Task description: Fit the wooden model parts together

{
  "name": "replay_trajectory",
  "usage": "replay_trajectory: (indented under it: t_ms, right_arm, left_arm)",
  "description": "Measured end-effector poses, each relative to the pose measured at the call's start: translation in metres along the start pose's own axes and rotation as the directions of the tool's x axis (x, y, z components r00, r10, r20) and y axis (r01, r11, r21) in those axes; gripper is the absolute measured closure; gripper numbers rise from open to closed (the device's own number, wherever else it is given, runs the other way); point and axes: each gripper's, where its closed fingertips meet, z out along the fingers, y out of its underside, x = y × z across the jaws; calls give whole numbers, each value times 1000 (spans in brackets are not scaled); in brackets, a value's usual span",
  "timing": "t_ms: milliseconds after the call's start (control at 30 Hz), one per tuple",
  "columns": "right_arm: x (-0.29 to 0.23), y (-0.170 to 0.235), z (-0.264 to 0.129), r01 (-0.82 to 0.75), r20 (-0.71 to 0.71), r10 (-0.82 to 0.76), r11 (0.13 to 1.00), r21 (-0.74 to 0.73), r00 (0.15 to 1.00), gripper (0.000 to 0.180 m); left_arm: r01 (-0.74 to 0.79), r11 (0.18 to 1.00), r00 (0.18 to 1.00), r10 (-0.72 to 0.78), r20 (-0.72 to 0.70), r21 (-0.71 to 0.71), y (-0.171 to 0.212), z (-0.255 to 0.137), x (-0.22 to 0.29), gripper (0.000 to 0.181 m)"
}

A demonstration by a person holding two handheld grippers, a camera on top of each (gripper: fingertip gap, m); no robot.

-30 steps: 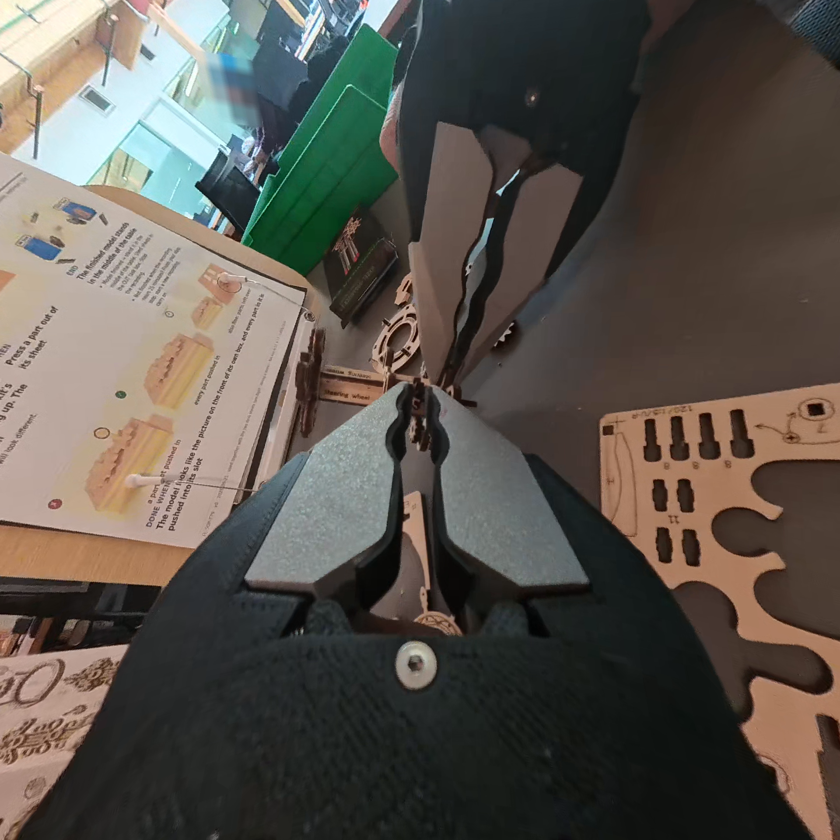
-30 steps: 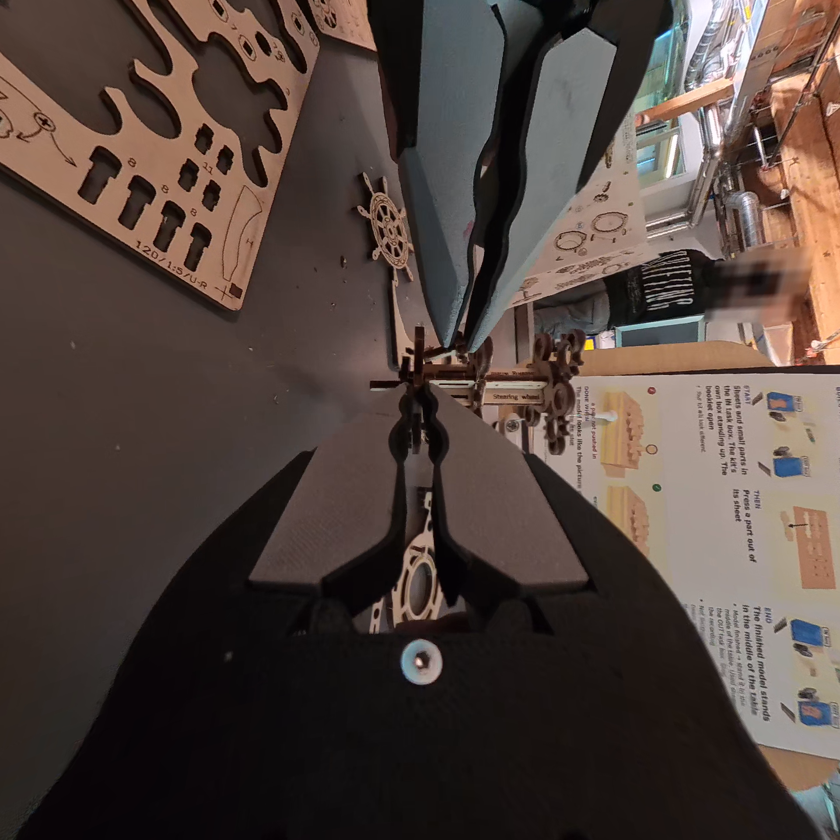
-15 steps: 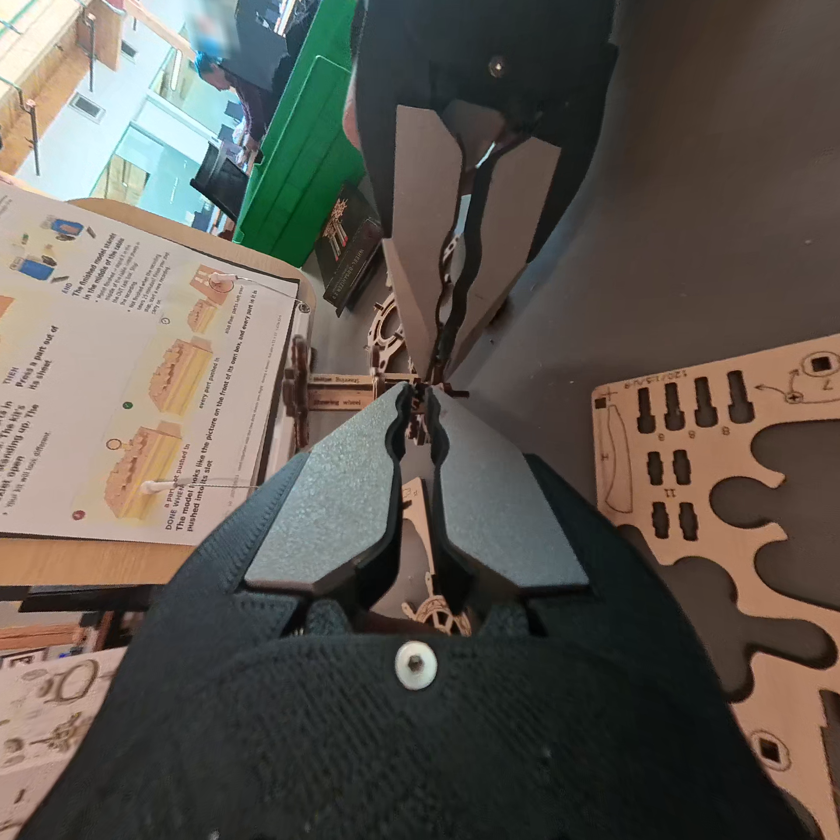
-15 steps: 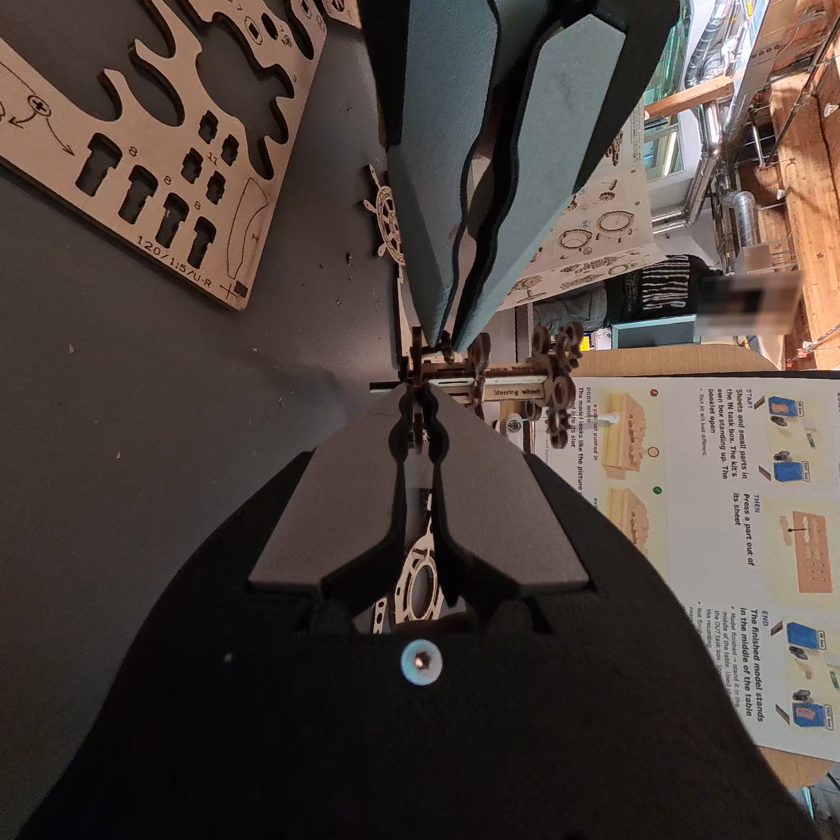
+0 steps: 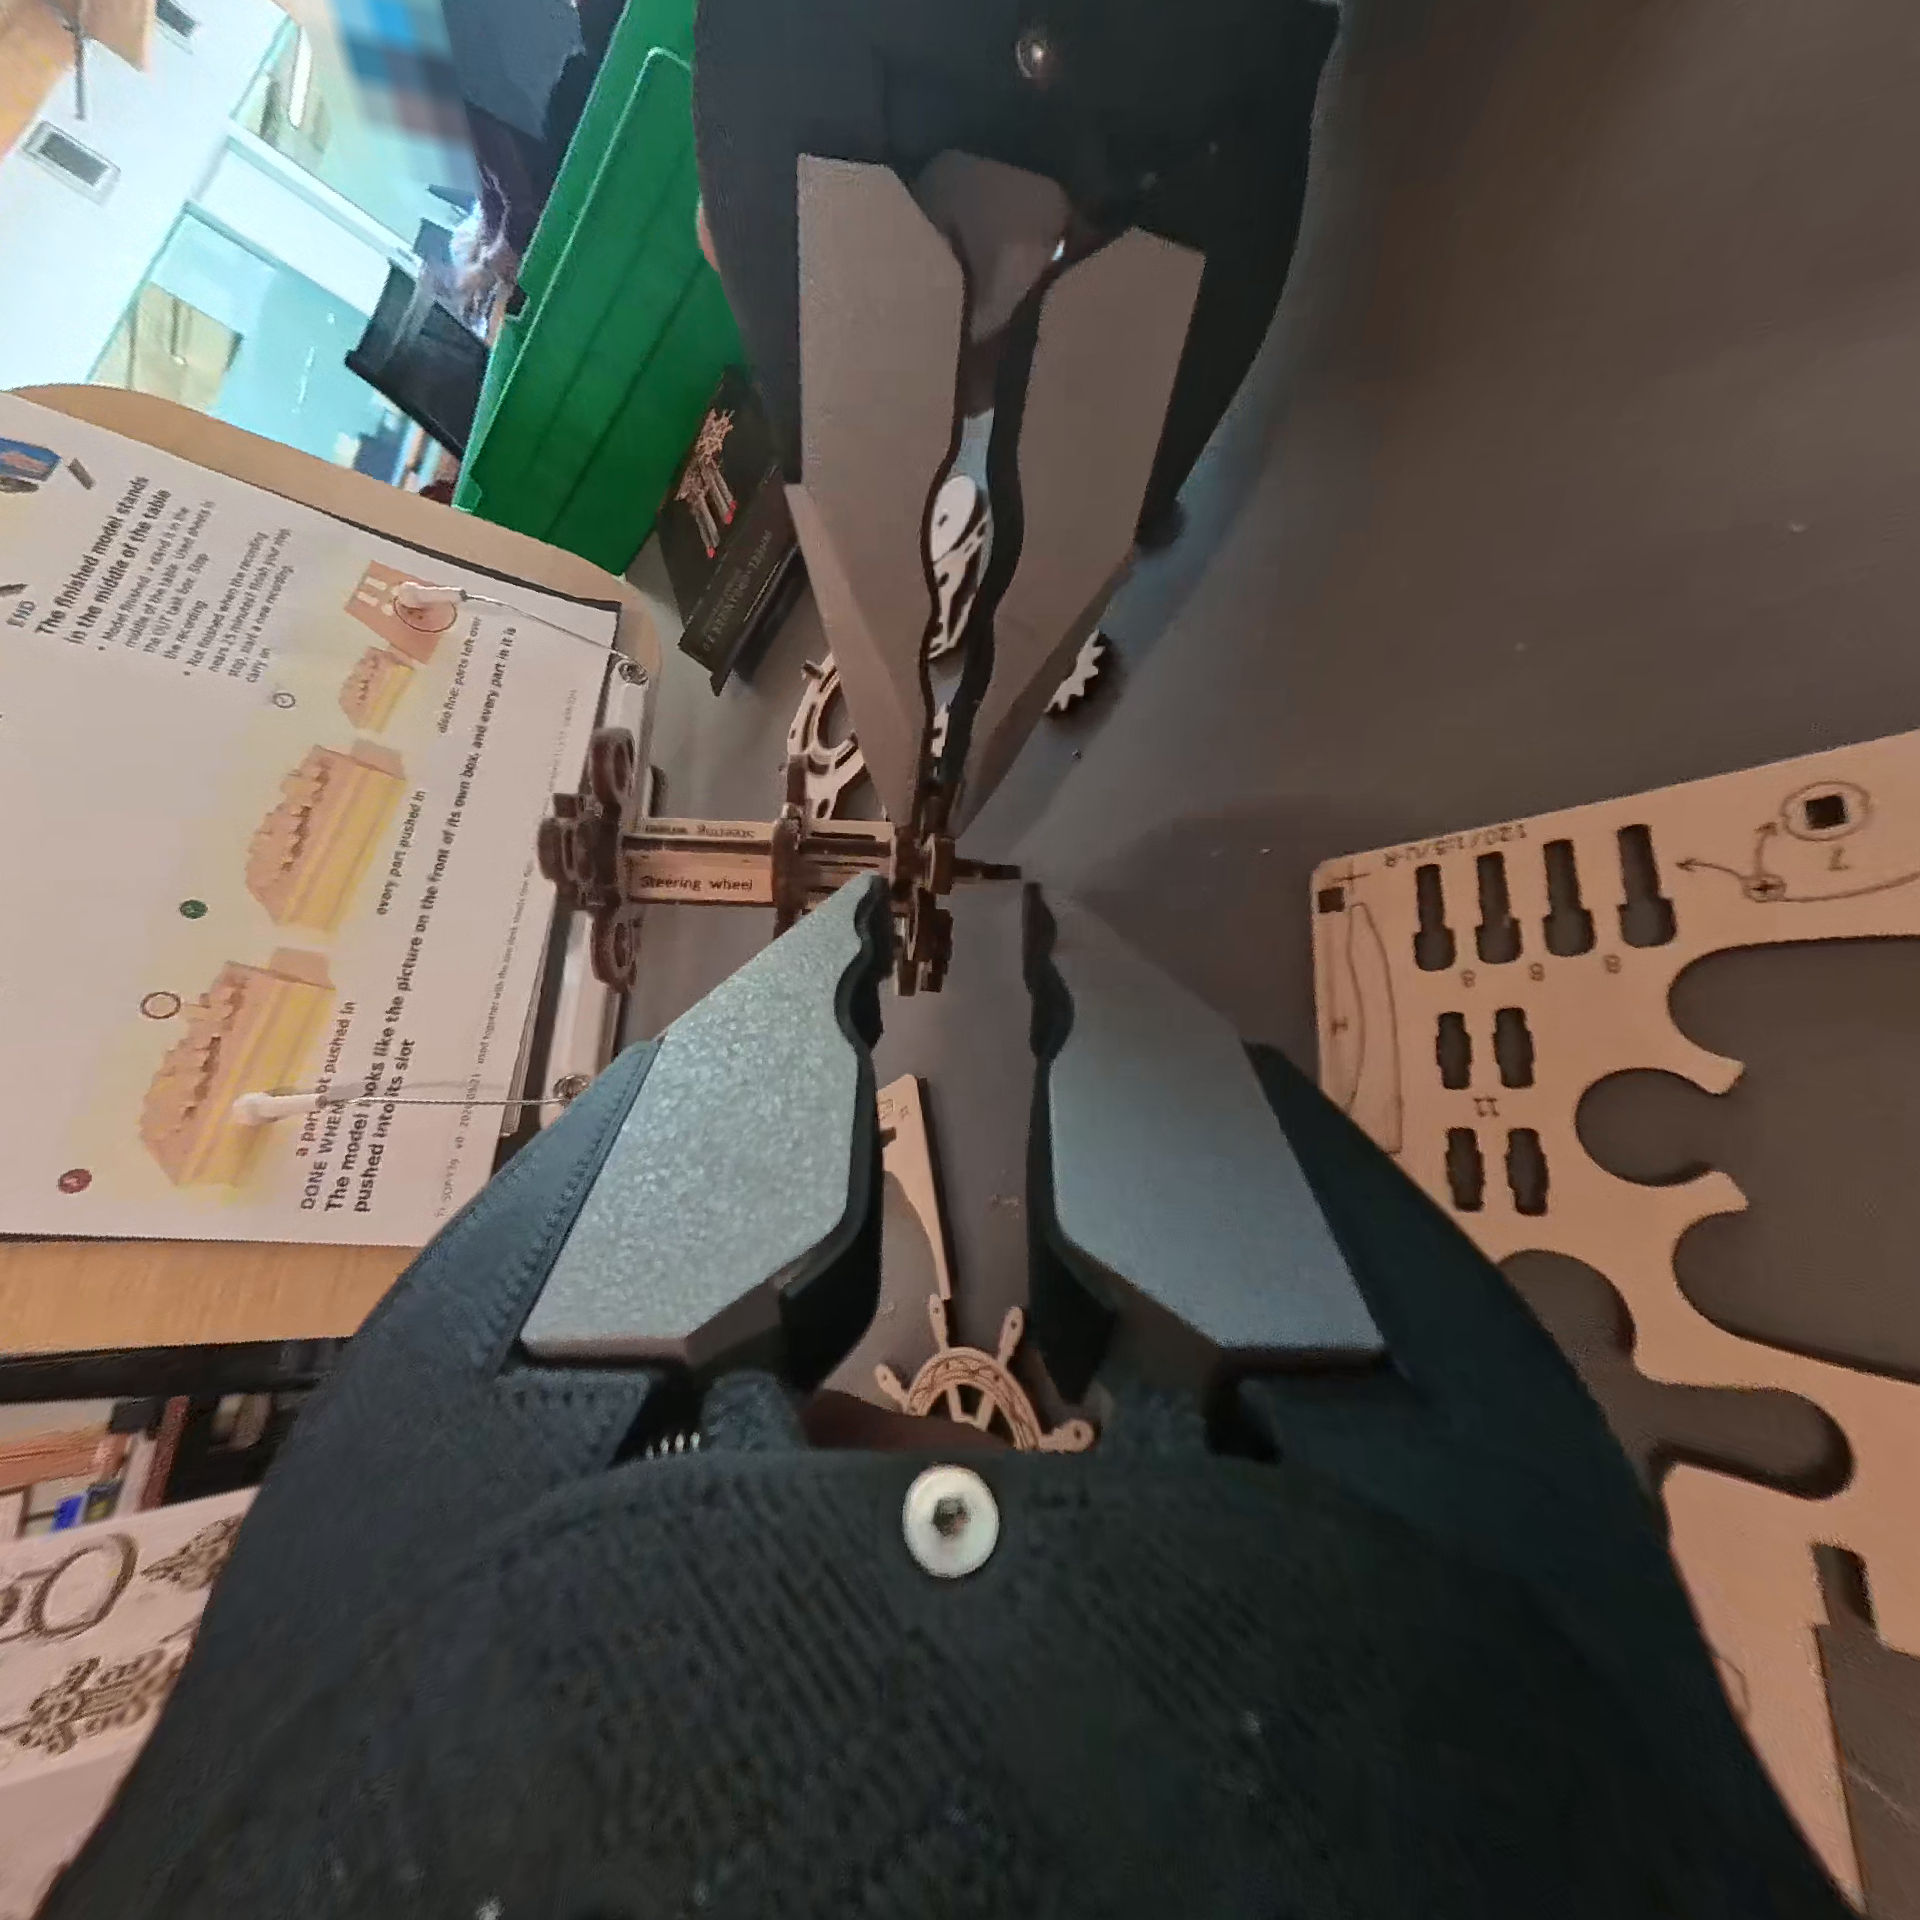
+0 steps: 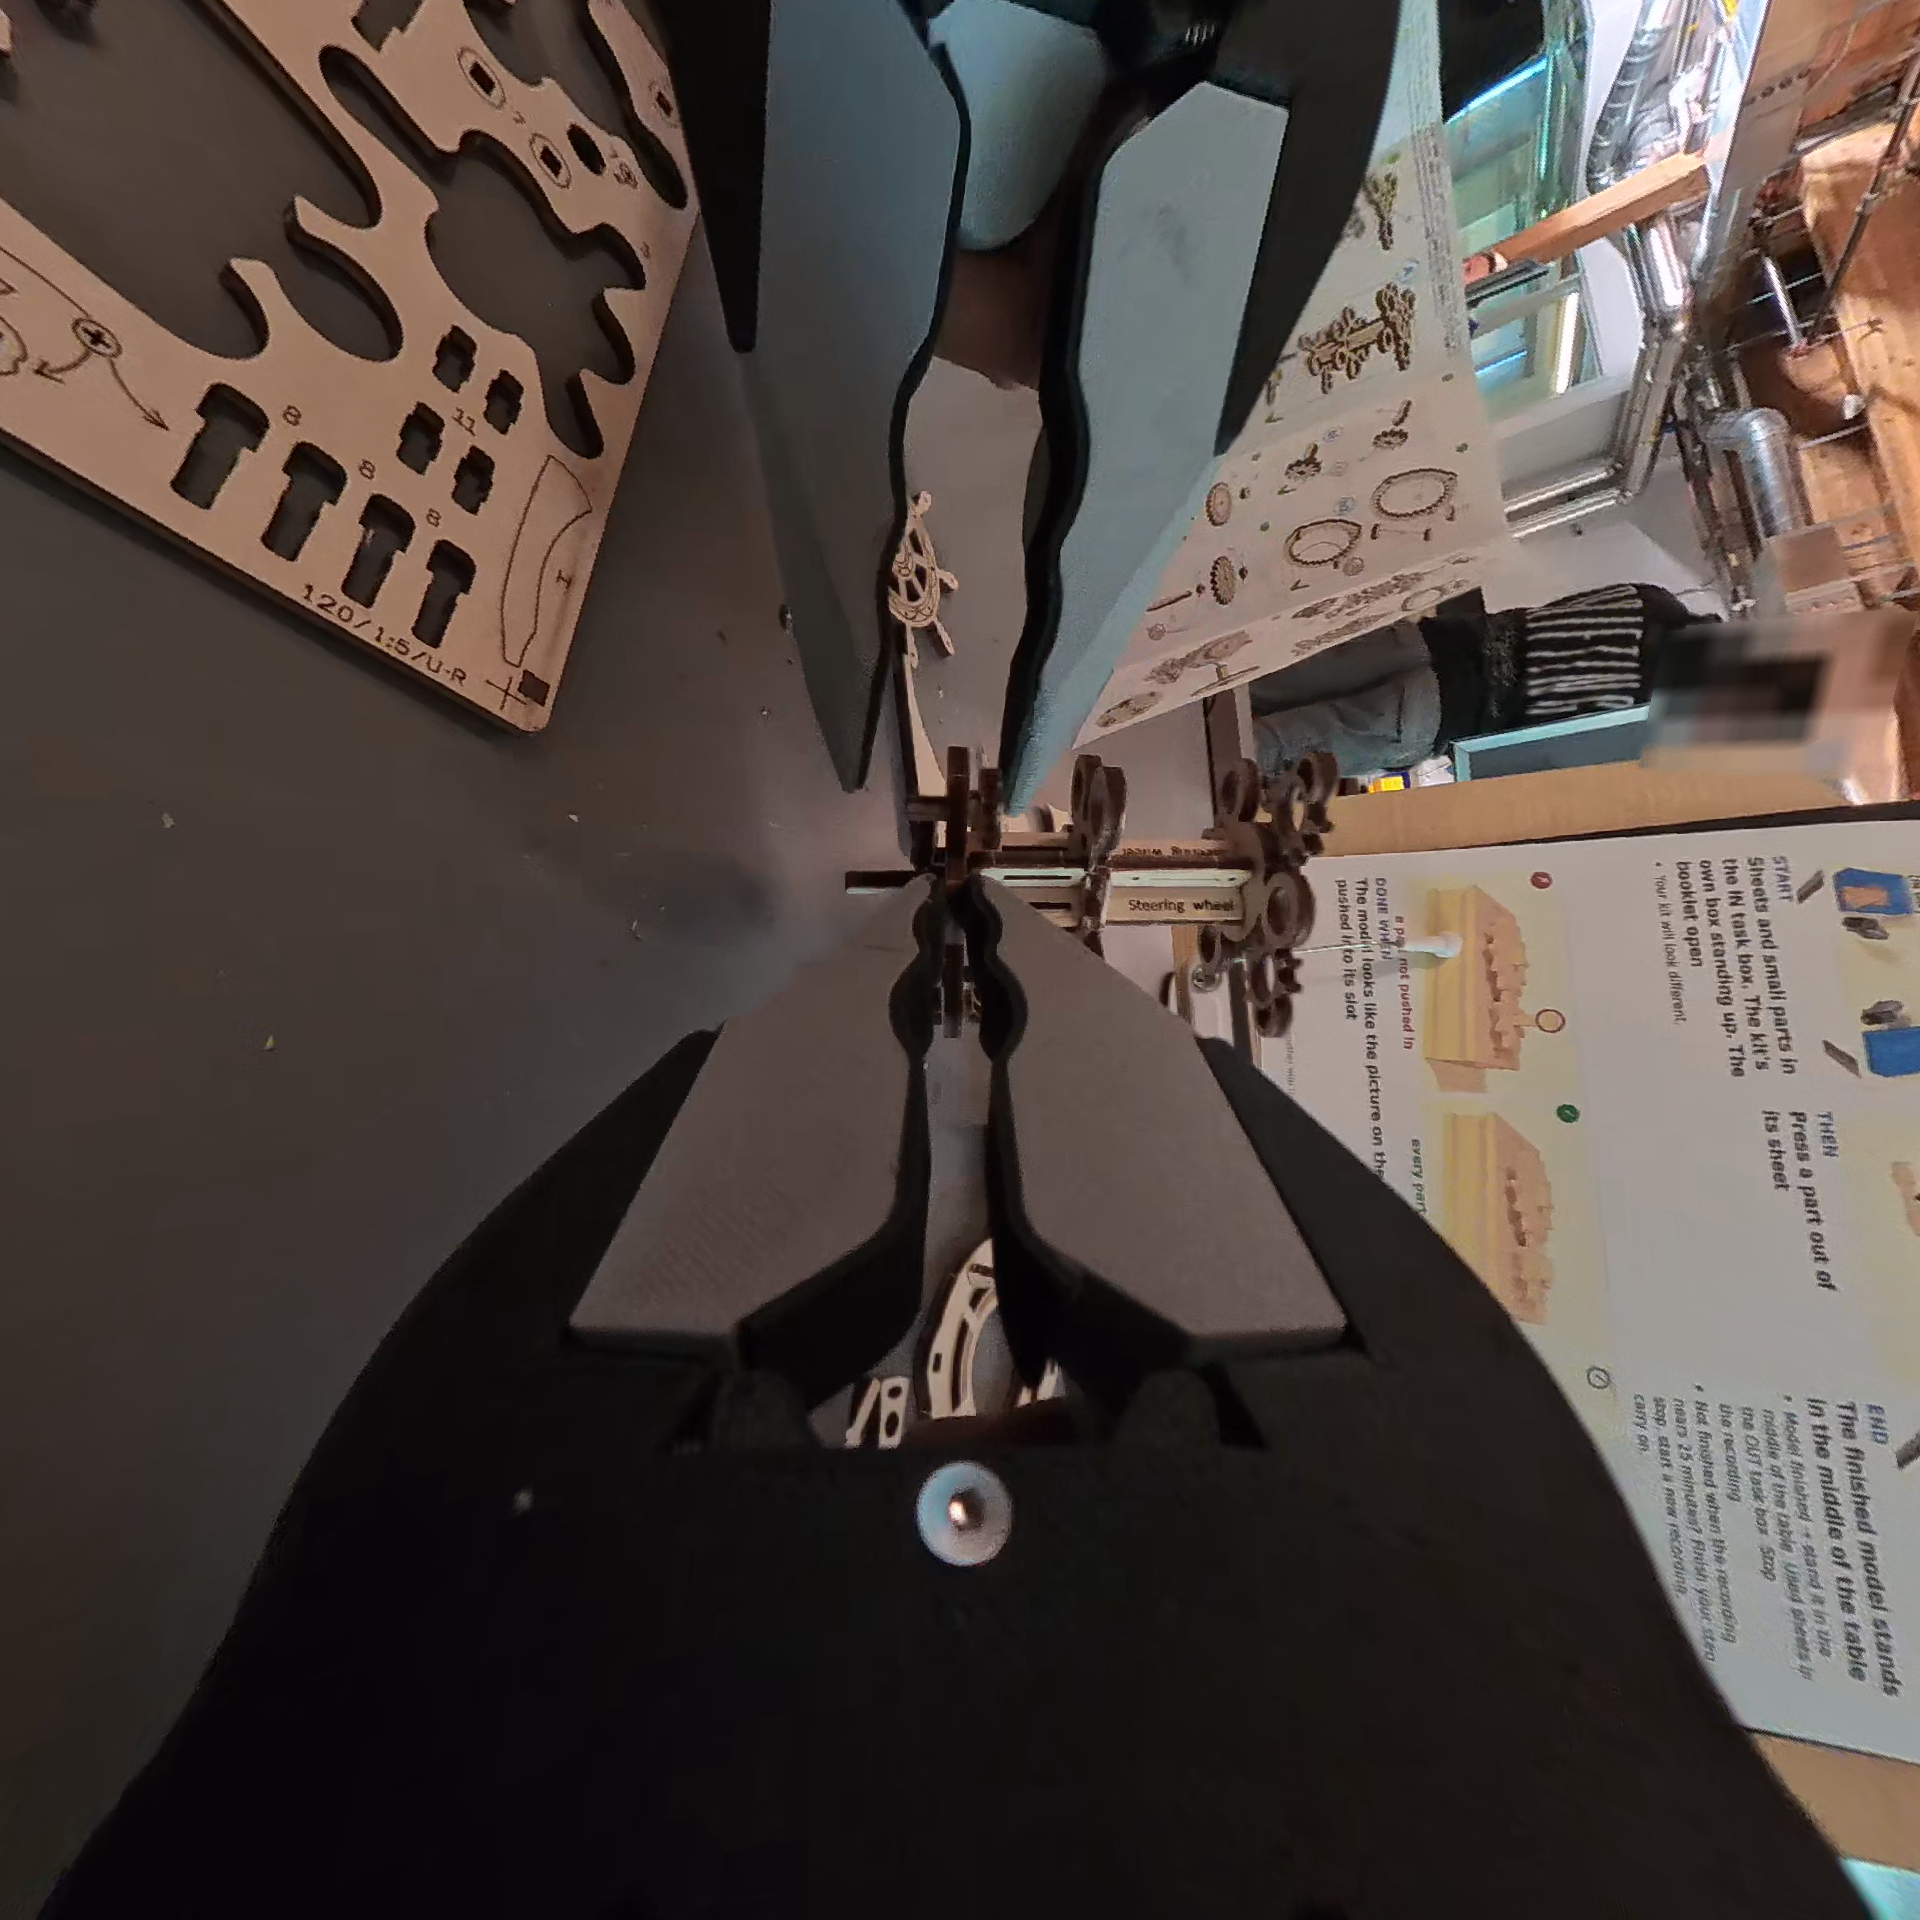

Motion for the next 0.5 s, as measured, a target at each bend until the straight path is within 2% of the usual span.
replay_trajectory:
  t_ms: [33, 167, 367, 500]
  right_arm:
    - [-1, 1, 0, 4, 5, -4, 1000, -3, 1000, 180]
    - [-7, 4, 2, 42, 19, -42, 999, -19, 999, 180]
    - [-10, 0, 2, 15, 48, -15, 1000, 1, 999, 180]
    - [-12, 3, 3, 0, 70, 0, 1000, -2, 998, 180]
  left_arm:
    - [-4, 1000, 1000, 4, 1, -2, 0, 1, 0, 158]
    - [15, 1000, 1000, -14, -6, 15, -3, -1, 0, 158]
    - [4, 1000, 1000, -4, -18, -2, 0, 1, 3, 171]
    - [1, 1000, 1000, -2, -21, -24, 2, 3, 3, 172]
